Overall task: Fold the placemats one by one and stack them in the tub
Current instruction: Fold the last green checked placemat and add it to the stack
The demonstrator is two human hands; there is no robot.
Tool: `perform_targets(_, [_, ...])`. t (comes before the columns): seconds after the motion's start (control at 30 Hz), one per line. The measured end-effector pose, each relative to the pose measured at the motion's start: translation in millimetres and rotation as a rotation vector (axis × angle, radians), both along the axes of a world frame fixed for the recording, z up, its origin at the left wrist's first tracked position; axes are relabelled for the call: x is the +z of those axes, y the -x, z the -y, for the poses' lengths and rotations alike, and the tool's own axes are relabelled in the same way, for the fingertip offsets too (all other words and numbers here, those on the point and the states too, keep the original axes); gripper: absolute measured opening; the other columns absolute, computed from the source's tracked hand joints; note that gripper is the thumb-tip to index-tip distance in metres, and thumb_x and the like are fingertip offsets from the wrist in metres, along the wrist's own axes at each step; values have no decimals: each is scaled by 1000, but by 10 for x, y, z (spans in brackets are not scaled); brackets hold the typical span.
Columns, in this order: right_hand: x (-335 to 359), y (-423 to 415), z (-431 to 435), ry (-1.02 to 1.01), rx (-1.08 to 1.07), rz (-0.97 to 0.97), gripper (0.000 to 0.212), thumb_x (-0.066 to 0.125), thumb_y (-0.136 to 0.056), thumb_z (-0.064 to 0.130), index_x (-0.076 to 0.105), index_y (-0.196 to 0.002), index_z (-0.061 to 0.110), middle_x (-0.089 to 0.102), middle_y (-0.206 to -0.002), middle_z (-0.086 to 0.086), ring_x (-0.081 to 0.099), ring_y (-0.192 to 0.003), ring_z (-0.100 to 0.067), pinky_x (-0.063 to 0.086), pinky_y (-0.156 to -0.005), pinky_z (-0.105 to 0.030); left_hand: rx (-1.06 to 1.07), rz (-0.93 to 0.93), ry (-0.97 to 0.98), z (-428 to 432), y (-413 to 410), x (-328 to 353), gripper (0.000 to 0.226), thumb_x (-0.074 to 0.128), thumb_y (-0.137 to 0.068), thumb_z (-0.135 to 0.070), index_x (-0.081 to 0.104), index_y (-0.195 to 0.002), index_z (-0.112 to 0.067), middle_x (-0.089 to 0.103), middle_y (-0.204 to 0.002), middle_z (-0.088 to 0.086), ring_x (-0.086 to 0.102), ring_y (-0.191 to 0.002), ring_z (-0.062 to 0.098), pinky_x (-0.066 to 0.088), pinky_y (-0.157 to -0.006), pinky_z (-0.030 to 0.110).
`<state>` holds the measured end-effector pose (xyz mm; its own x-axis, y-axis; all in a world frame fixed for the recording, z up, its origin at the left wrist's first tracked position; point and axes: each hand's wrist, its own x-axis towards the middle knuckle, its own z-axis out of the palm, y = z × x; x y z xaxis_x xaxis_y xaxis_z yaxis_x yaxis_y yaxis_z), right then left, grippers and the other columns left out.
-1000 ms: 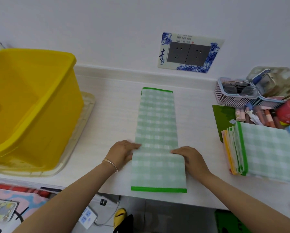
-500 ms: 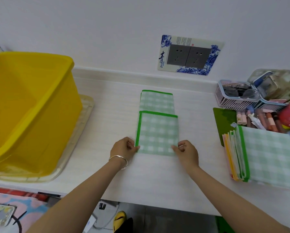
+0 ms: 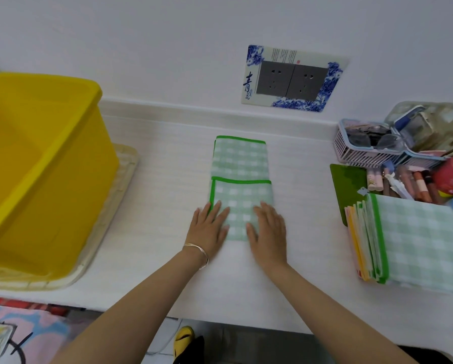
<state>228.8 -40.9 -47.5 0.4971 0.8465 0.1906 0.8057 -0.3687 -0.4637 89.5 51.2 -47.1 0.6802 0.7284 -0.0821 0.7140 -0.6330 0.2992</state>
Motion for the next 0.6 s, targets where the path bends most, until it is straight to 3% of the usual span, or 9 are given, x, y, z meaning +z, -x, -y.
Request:
perform_targets(0.07, [-49,95,-84,63,70,24,56,32,-89,41,52,-132,11,42,-145,-9,36,-136,-26,7,-112,-33,-14,-39,-24,19,1,-39,93,-31,-70,-66,2,-149,-28,-3,-157,-4,-6,-145,20,-14,-111,31])
perform_targets(0.2, [-113,194,-143,164,104,88,53,33,-91,42,54,-131,15,48,-141,-6,42,-132,-25,11,-111,-37,-7,-49,-20,21,13,-74,103,-45,-58,-63,-6,-147,-28,-8,-157,-4,-11,-144,19,-17,-109,31])
perform_targets(0.33, [-138,86,-116,206,142,124,63,19,-94,57,46,-138,21,42,-146,-3,35,-137,-22,6,-112,-34,-10,-41,-8,17,24,-58,93,-42,-60,-65,-14,-140,-30,-11,-156,-6,-12,-144,17,-16,-110,32])
perform_targets(0.47, [-139,-188,20,253,152,128,75,8,-85,65,23,-148,27,14,-156,6,3,-144,-12,-10,-112,-29,7,-33,-9,29,14,-68,97,-31,-60,-77,-12,-144,-32,-21,-148,-13,-23,-136,9,-17,-110,33])
perform_targets(0.6, [-66,-488,210,349,151,116,80,-3,-77,67,3,-149,33,-1,-158,10,-7,-144,-10,-11,-114,-30,5,-66,-20,37,8,-57,104,-30,-56,-80,-9,-147,-33,-21,-149,-12,-22,-138,9,-16,-112,35])
